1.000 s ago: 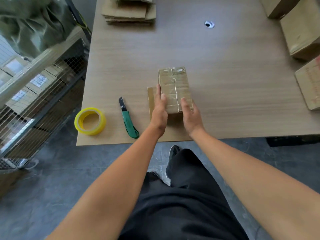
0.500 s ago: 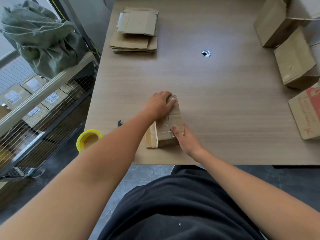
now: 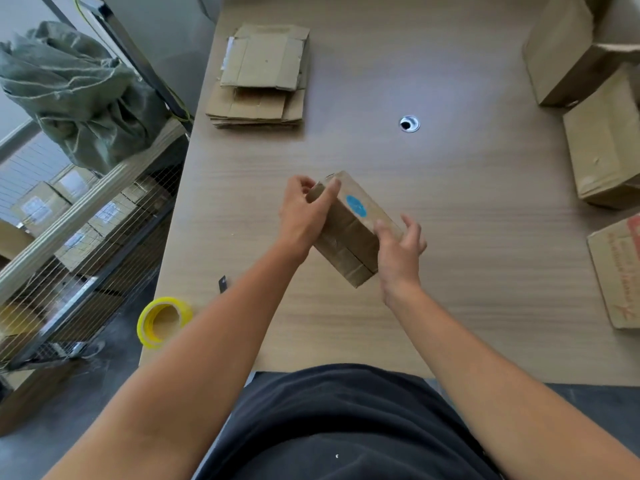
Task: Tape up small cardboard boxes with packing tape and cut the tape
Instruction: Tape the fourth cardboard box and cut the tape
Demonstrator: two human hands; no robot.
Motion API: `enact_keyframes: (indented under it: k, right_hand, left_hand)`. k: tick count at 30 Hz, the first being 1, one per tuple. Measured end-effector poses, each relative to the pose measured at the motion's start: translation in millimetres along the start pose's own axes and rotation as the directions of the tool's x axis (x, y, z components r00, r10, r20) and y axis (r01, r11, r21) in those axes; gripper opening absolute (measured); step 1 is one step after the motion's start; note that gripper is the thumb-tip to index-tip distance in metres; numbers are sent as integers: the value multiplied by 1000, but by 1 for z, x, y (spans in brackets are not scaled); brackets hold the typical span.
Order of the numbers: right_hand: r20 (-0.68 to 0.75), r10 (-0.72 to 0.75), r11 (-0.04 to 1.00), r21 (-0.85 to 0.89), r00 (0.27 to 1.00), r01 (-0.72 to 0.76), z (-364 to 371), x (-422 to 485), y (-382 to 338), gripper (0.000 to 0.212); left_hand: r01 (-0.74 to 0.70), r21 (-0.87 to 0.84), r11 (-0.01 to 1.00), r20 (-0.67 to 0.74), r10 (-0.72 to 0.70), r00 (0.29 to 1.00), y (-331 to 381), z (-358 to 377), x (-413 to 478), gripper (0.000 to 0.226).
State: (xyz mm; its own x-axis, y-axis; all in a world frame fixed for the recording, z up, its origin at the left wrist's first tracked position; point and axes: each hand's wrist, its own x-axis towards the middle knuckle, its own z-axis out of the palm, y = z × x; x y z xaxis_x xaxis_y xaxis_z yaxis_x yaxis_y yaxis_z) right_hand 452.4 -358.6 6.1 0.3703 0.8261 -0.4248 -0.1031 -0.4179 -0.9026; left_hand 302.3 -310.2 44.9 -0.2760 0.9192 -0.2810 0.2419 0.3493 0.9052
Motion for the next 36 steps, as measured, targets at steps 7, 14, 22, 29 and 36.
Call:
enact_keyframes:
  k: [7, 14, 22, 29, 36]
  right_hand:
    - [73, 21, 949, 313, 997, -43, -24, 37, -23, 101]
    - [121, -146, 989, 37, 982, 143, -54, 45, -15, 78]
    - [338, -326, 830, -345, 883, 438, -62, 17, 14, 57]
    - [426, -174, 572, -690, 888, 443, -62, 39, -17, 53]
    - [320, -203, 405, -833, 925, 377, -46, 38, -33, 39]
  left_hand:
    - [49, -276, 960, 268, 28, 963, -6, 0, 5, 51]
    - [253, -47, 966, 273, -231, 934, -26, 11, 12, 33]
    - [506, -57, 861, 147, -494, 857, -26, 26, 5, 96]
    - [446, -231, 865, 313, -368, 875, -37, 13, 8, 50]
    - [-419, 532, 736, 270, 321, 908, -57, -11, -2, 56]
